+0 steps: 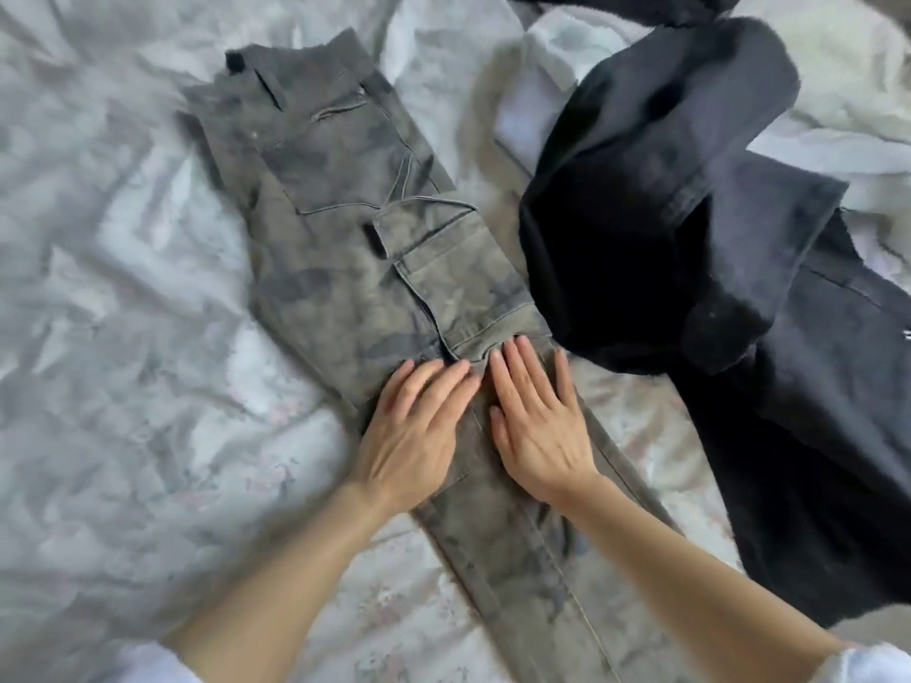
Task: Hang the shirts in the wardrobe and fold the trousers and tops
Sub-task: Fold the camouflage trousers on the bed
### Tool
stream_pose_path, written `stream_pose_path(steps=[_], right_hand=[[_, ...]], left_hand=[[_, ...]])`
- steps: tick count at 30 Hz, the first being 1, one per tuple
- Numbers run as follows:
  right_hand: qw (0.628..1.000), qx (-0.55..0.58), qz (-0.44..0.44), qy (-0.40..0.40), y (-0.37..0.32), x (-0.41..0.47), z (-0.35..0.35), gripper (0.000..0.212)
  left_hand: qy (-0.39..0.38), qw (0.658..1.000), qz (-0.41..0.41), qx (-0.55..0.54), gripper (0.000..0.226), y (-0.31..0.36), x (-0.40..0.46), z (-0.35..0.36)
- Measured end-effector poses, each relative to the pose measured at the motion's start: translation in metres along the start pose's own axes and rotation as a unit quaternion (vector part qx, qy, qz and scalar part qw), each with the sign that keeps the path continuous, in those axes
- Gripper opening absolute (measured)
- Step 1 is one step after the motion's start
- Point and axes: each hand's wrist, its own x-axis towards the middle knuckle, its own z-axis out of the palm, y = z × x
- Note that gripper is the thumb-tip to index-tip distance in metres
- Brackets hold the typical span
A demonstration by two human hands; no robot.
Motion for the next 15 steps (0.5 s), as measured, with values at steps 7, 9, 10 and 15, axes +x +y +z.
stream_pose_path(steps=[7, 9, 10, 15], right_hand=[[0.993, 0.056, -0.023, 0.104, -0.006, 0.075, -0.019, 0.033], [0.999, 0.012, -0.045, 0.011, -0.017, 0.11, -0.015, 0.043], [0.997, -0.009, -0.06, -0.037, -0.021, 0.13, -0.012, 0.046], [0.984, -0.086, -0.084, -0.131, -0.019, 0.214, 0.011, 0.057]], left_hand=[[-0.08, 0.973, -0.202, 0.08, 0.056, -0.08, 0.045, -0.012], [-0.083, 0.966, -0.234, 0.074, 0.055, -0.087, 0.056, -0.008], [-0.078, 0.962, -0.251, 0.07, 0.056, -0.096, 0.063, -0.008], [-0.063, 0.955, -0.277, 0.083, 0.061, -0.143, 0.097, -0.004]])
